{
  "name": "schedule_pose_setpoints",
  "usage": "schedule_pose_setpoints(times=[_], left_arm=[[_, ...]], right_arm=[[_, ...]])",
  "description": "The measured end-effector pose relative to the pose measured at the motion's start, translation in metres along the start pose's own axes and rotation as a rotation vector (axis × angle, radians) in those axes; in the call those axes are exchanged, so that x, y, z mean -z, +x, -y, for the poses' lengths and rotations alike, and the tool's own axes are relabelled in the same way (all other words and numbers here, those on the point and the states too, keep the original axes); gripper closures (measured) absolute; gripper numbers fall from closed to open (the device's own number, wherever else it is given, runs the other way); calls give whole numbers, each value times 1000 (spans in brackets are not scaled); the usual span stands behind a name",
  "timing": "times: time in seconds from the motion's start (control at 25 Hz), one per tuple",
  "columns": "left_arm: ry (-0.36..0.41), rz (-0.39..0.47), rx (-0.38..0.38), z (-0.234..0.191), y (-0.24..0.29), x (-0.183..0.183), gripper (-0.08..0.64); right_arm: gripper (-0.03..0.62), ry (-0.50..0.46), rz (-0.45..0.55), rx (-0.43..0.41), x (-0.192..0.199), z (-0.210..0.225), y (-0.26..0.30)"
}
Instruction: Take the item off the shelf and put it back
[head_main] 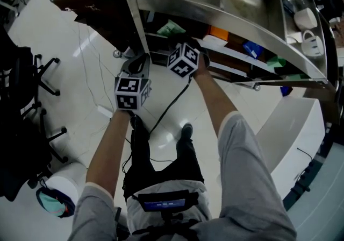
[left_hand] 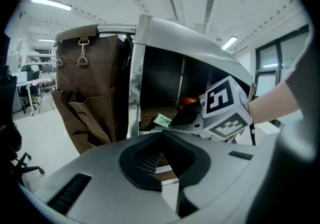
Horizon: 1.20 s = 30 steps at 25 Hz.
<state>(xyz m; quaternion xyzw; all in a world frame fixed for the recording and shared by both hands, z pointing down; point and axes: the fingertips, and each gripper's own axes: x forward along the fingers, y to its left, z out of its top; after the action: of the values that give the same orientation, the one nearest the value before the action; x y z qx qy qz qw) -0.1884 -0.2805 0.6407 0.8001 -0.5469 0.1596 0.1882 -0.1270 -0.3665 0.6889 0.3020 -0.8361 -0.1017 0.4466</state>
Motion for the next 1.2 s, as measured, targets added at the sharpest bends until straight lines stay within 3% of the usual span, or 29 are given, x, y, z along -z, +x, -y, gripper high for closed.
schedule_pose_setpoints(times=[0.4, 0.68, 1.2], left_arm=[[-5, 4, -39, 11, -43, -24, 555], [5, 13, -47, 35, -84, -42, 555], [-9, 34, -40, 68, -150, -50, 555]], right_arm=[[584, 232, 117, -19, -24, 1, -78], [584, 464, 193, -1, -20, 10, -153], [584, 718, 310, 51, 23, 10, -296]])
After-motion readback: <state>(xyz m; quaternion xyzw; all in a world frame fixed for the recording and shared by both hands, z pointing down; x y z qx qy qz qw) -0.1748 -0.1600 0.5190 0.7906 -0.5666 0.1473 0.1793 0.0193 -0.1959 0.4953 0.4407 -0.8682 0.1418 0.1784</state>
